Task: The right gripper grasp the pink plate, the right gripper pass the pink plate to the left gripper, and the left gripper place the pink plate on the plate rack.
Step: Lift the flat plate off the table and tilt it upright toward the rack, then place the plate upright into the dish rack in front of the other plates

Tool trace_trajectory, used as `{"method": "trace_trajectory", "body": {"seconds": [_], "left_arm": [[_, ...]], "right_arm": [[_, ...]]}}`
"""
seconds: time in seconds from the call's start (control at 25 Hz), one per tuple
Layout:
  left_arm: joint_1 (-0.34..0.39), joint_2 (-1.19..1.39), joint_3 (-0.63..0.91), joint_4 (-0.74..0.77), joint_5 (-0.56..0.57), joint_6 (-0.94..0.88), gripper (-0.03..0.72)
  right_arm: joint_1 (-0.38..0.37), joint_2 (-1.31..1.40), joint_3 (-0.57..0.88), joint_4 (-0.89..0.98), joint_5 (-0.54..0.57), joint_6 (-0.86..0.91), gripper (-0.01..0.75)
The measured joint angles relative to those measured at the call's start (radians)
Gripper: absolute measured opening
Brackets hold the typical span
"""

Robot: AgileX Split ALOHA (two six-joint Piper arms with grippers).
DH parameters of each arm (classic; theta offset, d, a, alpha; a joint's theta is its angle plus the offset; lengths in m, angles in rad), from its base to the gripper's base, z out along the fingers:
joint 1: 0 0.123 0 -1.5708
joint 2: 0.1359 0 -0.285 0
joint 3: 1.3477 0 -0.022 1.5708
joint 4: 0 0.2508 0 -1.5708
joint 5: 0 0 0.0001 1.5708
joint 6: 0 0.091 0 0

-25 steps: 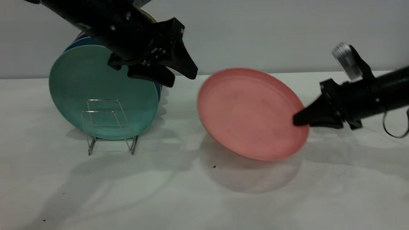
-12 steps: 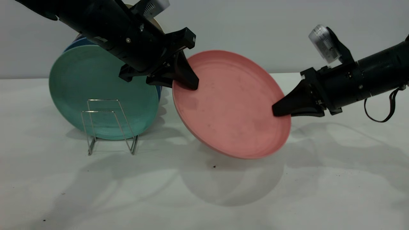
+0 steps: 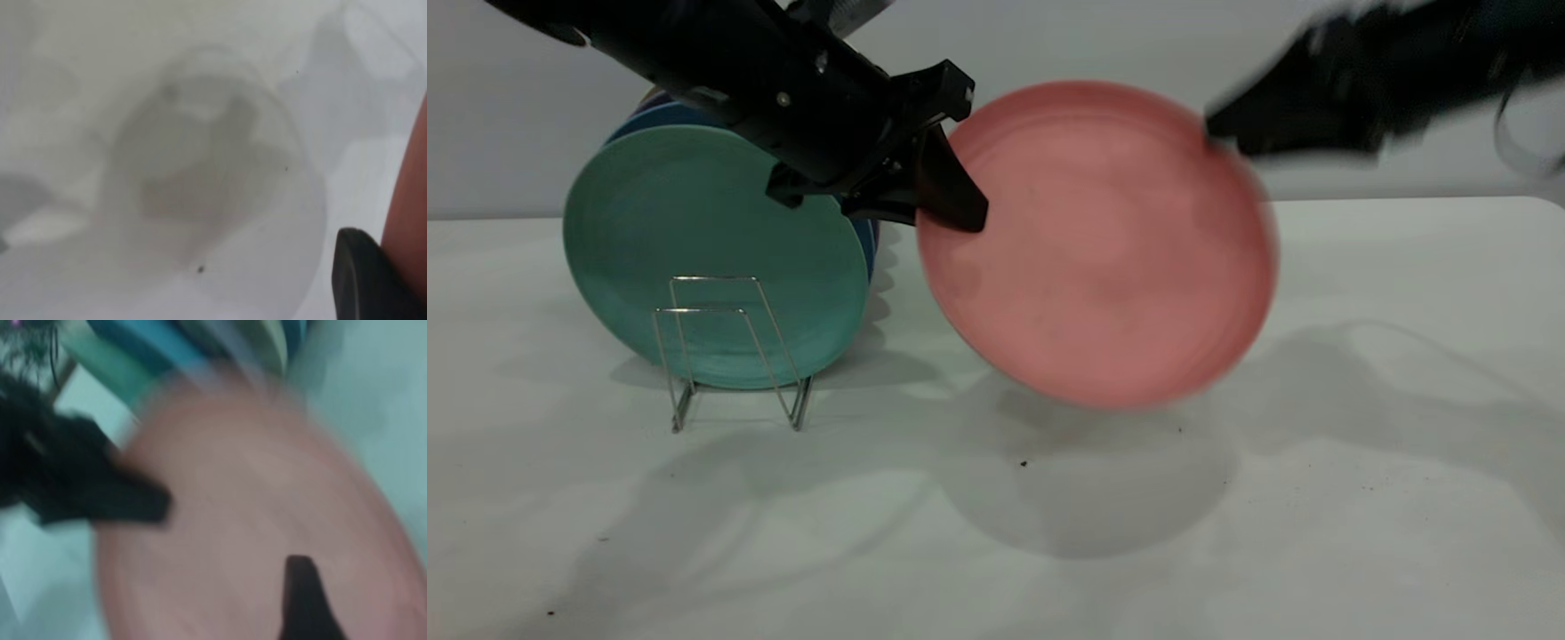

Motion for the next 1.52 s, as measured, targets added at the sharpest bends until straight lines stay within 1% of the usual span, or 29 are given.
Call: {"method": "trace_trajectory", "body": {"seconds": [0.08,0.12,0.16,0.24,0.36,0.52,0.68,0.76,0.84,1.0,1.24,1.32,1.52], "left_arm": [[0.0,-0.012,0.0,0.019,-0.01,0.055,0.054],[0.001,-0.025,0.0,0.035,-0.016,0.092,0.054],[0.003,-0.045,0.0,0.056,-0.019,0.13,0.054],[0.015,-0.099,0.0,0.115,-0.016,0.197,0.054],[0.044,-0.204,0.0,0.252,-0.001,0.285,0.054],[0.092,-0.337,0.0,0.447,0.015,0.38,0.054],[0.144,-0.433,0.0,0.604,0.03,0.513,0.054],[0.172,-0.463,0.0,0.665,0.035,0.598,0.054],[0.199,-0.475,0.0,0.697,0.041,0.666,0.054],[0.237,-0.475,0.0,0.706,0.084,0.797,0.054],[0.25,-0.475,0.0,0.707,0.089,1.011,0.054],[0.25,-0.475,0.0,0.705,0.089,1.047,0.054],[0.25,-0.462,0.0,0.705,0.068,1.063,0.054]], "right_arm": [[-0.025,-0.109,0.0,0.007,0.016,0.024,0.55],[-0.037,-0.154,0.0,-0.002,0.026,0.041,0.57],[-0.049,-0.199,0.0,-0.013,0.039,0.067,0.583],[-0.081,-0.308,0.0,-0.08,0.077,0.141,0.585],[-0.103,-0.442,0.001,-0.237,0.165,0.283,0.545],[-0.104,-0.598,0.002,-0.495,0.287,0.518,0.466],[-0.104,-0.735,0.01,-0.73,0.308,0.745,0.394],[-0.104,-0.808,0.035,-0.82,0.311,0.817,0.372],[-0.104,-0.894,0.081,-0.892,0.318,0.865,0.362],[-0.104,-1.064,0.216,-0.958,0.327,0.917,0.359],[-0.104,-1.323,0.44,-1.002,0.332,0.941,0.357],[-0.104,-1.405,0.504,-1.021,0.332,0.965,0.357],[-0.104,-1.611,0.621,-1.127,0.332,1.034,0.357]]}}
